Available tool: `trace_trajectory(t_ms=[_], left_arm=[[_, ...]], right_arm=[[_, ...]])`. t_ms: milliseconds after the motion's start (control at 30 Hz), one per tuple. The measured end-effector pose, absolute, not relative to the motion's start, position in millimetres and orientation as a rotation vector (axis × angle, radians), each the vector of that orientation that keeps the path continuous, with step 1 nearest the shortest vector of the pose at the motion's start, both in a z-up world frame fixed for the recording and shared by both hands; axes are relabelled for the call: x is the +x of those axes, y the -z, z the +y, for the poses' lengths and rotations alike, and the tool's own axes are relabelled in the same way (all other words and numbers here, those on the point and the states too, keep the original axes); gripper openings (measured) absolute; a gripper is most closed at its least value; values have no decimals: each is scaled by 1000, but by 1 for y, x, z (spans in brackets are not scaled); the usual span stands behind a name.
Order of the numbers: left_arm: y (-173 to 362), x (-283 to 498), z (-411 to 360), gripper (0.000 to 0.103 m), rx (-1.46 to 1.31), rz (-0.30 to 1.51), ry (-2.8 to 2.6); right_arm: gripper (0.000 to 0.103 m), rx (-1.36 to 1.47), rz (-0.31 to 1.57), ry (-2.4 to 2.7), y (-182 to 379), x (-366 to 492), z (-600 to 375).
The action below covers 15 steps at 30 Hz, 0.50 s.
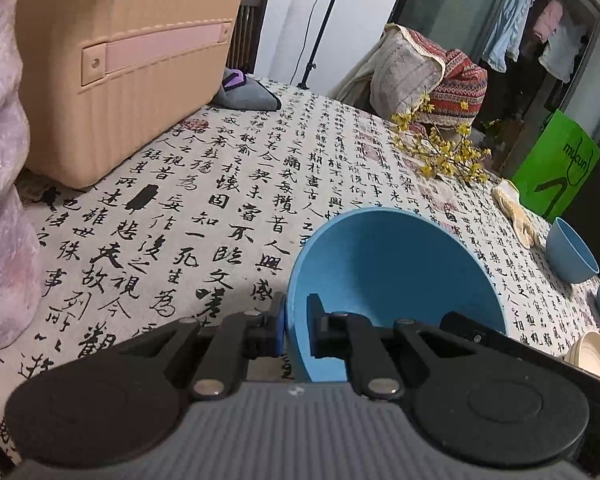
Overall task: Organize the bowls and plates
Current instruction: 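Lower the held blue bowl onto the table beside the pink suitcase, then open both grippers to release the blue bowl on the table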
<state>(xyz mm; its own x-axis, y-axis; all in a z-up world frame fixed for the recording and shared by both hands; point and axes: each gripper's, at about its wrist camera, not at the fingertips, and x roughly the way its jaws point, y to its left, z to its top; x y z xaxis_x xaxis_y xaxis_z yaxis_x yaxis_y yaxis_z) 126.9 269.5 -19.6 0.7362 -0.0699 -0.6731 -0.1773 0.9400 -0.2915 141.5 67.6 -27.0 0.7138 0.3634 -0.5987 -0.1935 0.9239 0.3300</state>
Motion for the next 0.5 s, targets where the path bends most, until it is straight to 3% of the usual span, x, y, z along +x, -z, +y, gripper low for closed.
trace_trajectory(t_ms=[367,467,500], left_arm=[[16,126,266,15,-331,738,-52],[10,122,267,35,-330,714,-52],[7,120,267,43,-329,701,-51]], right_arm=[[18,291,716,-321,26,145,61],[20,310,702,-330,23,143,55],[26,314,695,-334,21,142,53]])
